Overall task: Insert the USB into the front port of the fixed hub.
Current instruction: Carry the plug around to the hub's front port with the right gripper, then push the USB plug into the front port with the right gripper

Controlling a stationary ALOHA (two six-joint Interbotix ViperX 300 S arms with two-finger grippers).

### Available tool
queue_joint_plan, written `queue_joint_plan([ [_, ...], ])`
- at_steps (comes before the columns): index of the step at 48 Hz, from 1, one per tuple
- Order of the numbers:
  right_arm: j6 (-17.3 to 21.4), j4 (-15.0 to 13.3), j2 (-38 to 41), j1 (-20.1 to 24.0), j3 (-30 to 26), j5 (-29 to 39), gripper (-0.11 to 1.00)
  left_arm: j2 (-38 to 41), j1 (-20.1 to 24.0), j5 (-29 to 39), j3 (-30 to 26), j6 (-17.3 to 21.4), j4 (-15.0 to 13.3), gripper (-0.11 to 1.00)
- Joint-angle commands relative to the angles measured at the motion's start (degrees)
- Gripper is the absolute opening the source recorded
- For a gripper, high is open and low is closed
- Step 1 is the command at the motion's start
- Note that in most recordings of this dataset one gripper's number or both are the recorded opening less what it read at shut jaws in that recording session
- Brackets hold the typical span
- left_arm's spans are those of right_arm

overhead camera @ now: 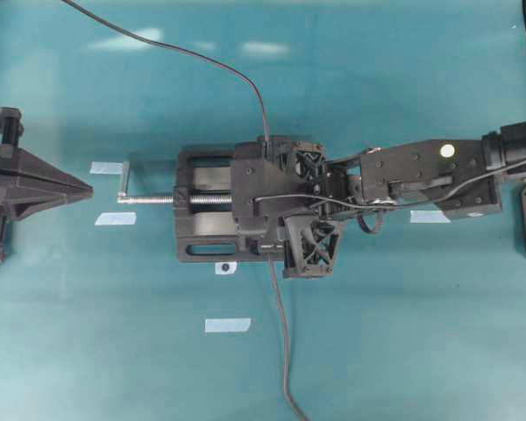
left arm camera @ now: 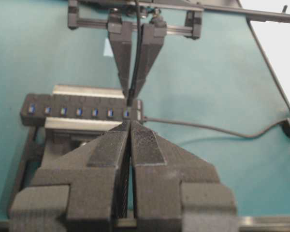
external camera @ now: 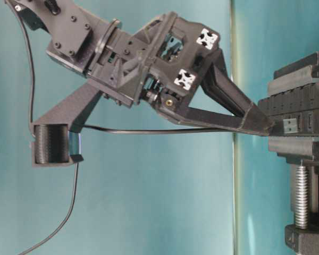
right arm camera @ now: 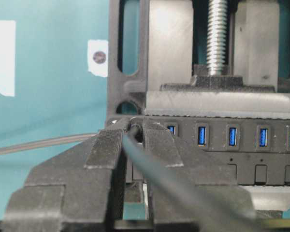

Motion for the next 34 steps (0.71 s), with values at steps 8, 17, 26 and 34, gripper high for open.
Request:
queue_joint_plan([
  [8,0.8,-0.1,-0.8,0.1,0.2,-0.7,0.09,0.4,-0.2,-0.3,-0.9,-0.1,0.2,0.0],
  [17,0.8,-0.1,-0.7,0.0,0.5,-1.1,0.09,0.4,-0.1,-0.4,-0.9,-0.1,0.2,0.0],
  [26,0.8,-0.1,-0.7,-0.1,0.5,-1.8,0.09,0.4,-0.1,-0.4,-0.9,-0.1,0.2,0.0],
  [34,0.9,-0.1,-0.7,-0.2,0.8,-1.8,0.09,0.4,-0.2,-0.4,-0.8,-0.1,0.2,0.0],
])
